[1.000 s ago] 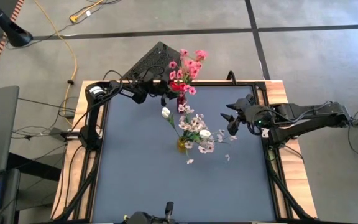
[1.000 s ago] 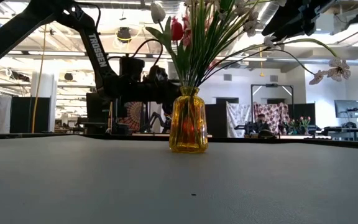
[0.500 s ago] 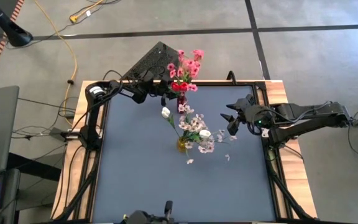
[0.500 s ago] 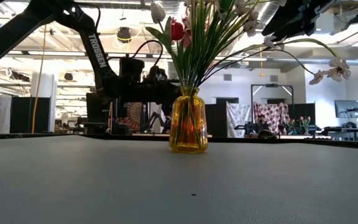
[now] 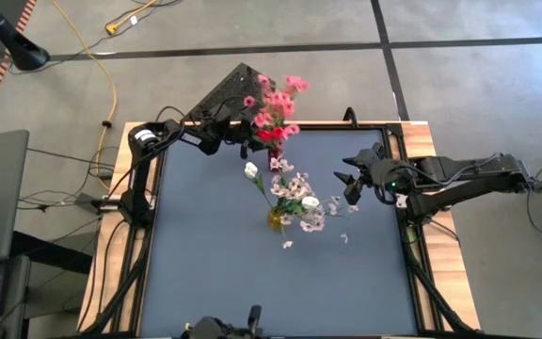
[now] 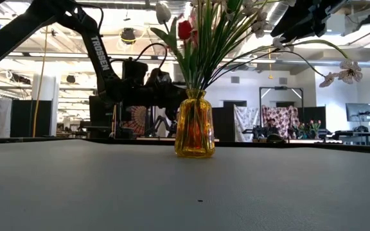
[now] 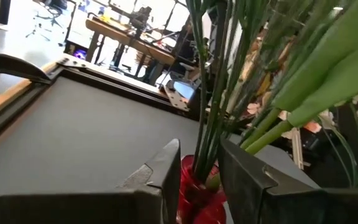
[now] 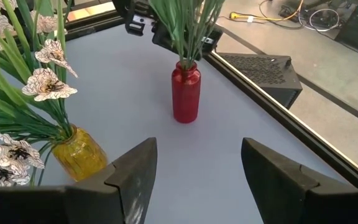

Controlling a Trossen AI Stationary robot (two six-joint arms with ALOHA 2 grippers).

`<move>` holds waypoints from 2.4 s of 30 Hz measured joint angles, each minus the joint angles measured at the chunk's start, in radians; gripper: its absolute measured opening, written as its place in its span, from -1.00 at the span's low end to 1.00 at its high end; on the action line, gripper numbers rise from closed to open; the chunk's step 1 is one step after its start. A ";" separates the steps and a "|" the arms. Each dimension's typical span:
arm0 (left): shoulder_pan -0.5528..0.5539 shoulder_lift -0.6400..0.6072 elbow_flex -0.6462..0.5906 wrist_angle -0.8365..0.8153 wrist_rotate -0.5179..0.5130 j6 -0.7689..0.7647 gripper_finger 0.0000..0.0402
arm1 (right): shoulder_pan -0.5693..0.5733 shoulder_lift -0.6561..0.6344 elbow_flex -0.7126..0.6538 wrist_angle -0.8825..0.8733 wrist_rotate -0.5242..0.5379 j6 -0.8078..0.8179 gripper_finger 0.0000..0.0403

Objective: Sort flowers into vase by color
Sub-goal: Put the pink flowers into the red flower vase, then return to Home Position

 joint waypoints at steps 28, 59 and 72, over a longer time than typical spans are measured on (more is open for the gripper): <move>0.030 0.000 0.055 0.025 0.197 -0.011 -0.16 | 0.000 0.000 0.000 0.015 -0.002 0.000 0.29; 0.199 -0.015 0.091 0.205 0.498 -0.314 -0.16 | 0.000 0.000 0.000 0.014 -0.003 -0.001 0.29; 0.240 -0.179 0.091 0.185 0.325 -0.330 -0.16 | 0.000 0.000 0.017 0.018 -0.003 -0.005 0.29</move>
